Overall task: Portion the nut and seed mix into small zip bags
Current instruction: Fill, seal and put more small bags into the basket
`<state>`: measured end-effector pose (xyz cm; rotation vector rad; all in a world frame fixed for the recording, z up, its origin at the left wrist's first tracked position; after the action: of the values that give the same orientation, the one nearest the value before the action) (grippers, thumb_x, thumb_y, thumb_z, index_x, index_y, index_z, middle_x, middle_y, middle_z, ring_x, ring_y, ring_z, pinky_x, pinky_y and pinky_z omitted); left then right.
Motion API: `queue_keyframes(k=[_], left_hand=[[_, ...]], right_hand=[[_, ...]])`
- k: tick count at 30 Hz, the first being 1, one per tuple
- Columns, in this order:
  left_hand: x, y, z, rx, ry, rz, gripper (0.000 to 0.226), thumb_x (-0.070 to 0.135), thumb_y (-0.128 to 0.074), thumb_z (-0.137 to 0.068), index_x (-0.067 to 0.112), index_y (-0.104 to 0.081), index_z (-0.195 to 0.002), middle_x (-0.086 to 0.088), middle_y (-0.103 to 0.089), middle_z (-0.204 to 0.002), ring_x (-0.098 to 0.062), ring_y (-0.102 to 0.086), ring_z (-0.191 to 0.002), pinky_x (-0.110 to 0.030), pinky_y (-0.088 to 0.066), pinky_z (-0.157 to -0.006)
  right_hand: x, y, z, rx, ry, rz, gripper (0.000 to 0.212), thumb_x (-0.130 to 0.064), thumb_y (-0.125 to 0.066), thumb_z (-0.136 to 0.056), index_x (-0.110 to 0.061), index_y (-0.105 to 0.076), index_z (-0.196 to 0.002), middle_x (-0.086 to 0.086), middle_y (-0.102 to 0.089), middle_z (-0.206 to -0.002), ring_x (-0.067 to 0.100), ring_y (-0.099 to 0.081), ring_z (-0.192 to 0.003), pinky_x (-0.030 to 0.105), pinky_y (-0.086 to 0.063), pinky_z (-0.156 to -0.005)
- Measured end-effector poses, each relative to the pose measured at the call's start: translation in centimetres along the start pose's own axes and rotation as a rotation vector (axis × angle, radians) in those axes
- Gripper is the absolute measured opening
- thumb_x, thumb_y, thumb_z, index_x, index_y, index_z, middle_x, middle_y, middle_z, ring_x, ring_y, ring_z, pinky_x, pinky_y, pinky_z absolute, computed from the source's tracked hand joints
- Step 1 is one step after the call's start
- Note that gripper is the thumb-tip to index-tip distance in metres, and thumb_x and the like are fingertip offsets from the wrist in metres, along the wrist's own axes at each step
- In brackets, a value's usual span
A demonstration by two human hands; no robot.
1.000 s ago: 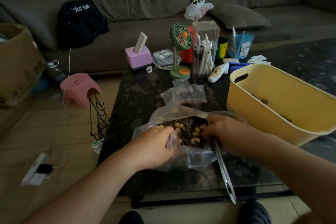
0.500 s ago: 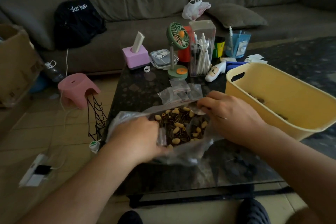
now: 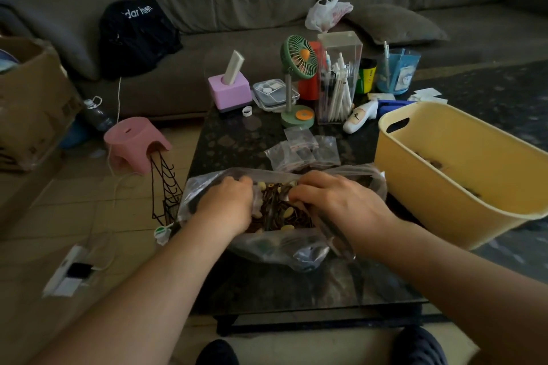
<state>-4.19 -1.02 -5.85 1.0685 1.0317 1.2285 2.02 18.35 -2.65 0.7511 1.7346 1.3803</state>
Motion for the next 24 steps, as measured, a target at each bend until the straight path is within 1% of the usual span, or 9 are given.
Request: queue_keyframes(k=[3,5,7,9,10,15,19,22,24], left_hand=[[-0.7,0.9,0.4,0.023,0.016,0.07,0.063,0.013,-0.074,-0.091,0.021,-0.048,-0.147,-0.009,-0.059,-0.137,-0.028,-0.058,-0.127,-0.046,-0.051,-0.108],[-1.1,2.4,0.8,0.043,-0.011,0.151,0.04,0.014,-0.069,-0.096,0.023,-0.058,-0.133,-0.003,-0.061,-0.121,-0.023,-0.06,-0.113,-0.041,-0.052,-0.099],[-1.0,4.6,1.4,0.099,-0.057,0.198,0.019,0.014,-0.063,-0.099,0.025,-0.062,-0.114,0.004,-0.057,-0.103,-0.017,-0.059,-0.098,-0.034,-0.049,-0.084],[-0.5,7.1,2.2,0.202,-0.099,0.196,0.017,0.013,-0.062,-0.098,0.028,-0.062,-0.106,0.007,-0.055,-0.094,-0.013,-0.056,-0.087,-0.03,-0.041,-0.072],[-0.1,8.3,2.5,0.258,-0.125,0.201,0.017,0.012,-0.062,-0.098,0.028,-0.064,-0.103,0.007,-0.055,-0.092,-0.013,-0.056,-0.085,-0.03,-0.04,-0.072],[2.8,12.6,5.0,0.458,-0.3,0.146,0.02,0.015,-0.056,-0.103,0.024,-0.073,-0.099,0.002,-0.062,-0.096,-0.017,-0.058,-0.088,-0.026,-0.037,-0.064],[3.0,13.3,4.8,0.403,-0.317,0.134,0.02,0.021,-0.058,-0.104,0.03,-0.076,-0.105,0.01,-0.058,-0.091,-0.002,-0.049,-0.075,-0.018,-0.03,-0.059],[1.6,11.8,3.9,0.271,-0.269,0.128,0.016,0.017,-0.066,-0.098,0.03,-0.074,-0.103,0.005,-0.063,-0.099,-0.008,-0.058,-0.084,-0.024,-0.038,-0.065],[0.8,10.7,3.5,0.167,-0.208,0.036,0.024,0.017,-0.07,-0.094,0.038,-0.07,-0.106,0.007,-0.061,-0.109,-0.011,-0.058,-0.094,-0.028,-0.041,-0.073]], right_hand=[[0.5,0.0,-0.1,-0.028,-0.023,0.004,0.062,-0.015,-0.066,-0.094,-0.034,-0.046,-0.15,-0.006,-0.042,-0.152,0.021,-0.05,-0.133,0.028,-0.046,-0.091],[0.8,-0.2,-0.2,-0.002,-0.02,-0.002,0.058,-0.013,-0.065,-0.095,-0.033,-0.05,-0.147,-0.006,-0.046,-0.148,0.022,-0.054,-0.128,0.027,-0.047,-0.087],[1.2,-0.5,-0.3,0.054,-0.016,-0.029,0.051,-0.013,-0.066,-0.097,-0.032,-0.055,-0.143,-0.005,-0.052,-0.14,0.022,-0.06,-0.119,0.03,-0.054,-0.085],[1.5,-0.7,-0.3,0.085,-0.021,-0.057,0.046,-0.016,-0.067,-0.098,-0.032,-0.055,-0.14,-0.005,-0.054,-0.134,0.021,-0.063,-0.112,0.034,-0.057,-0.083],[1.7,-0.7,-0.4,0.103,-0.022,-0.069,0.044,-0.018,-0.066,-0.099,-0.033,-0.054,-0.139,-0.006,-0.054,-0.132,0.021,-0.063,-0.11,0.035,-0.058,-0.081],[2.0,0.3,-0.5,0.137,-0.061,-0.077,0.03,-0.029,-0.055,-0.106,-0.039,-0.053,-0.134,-0.009,-0.056,-0.128,0.017,-0.061,-0.109,0.04,-0.058,-0.082],[2.7,1.0,-0.3,0.063,-0.11,-0.05,0.028,-0.034,-0.054,-0.106,-0.04,-0.055,-0.133,-0.009,-0.057,-0.131,0.014,-0.06,-0.112,0.039,-0.058,-0.09],[3.2,1.7,0.0,-0.042,-0.188,-0.046,0.018,-0.035,-0.053,-0.106,-0.035,-0.058,-0.123,-0.008,-0.059,-0.125,0.012,-0.06,-0.103,0.036,-0.057,-0.089],[3.5,2.1,0.4,-0.077,-0.245,0.003,0.016,-0.03,-0.057,-0.104,-0.033,-0.059,-0.119,-0.006,-0.062,-0.12,0.016,-0.064,-0.1,0.035,-0.058,-0.084]])
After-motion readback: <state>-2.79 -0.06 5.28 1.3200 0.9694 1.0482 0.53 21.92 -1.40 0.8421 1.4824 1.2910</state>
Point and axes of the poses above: each hand's wrist, its own z-axis away from the middle knuckle, its own y-axis out of the back of the hand, x = y × z, the point moved 3 cm from there along -z, towards the middle knuckle
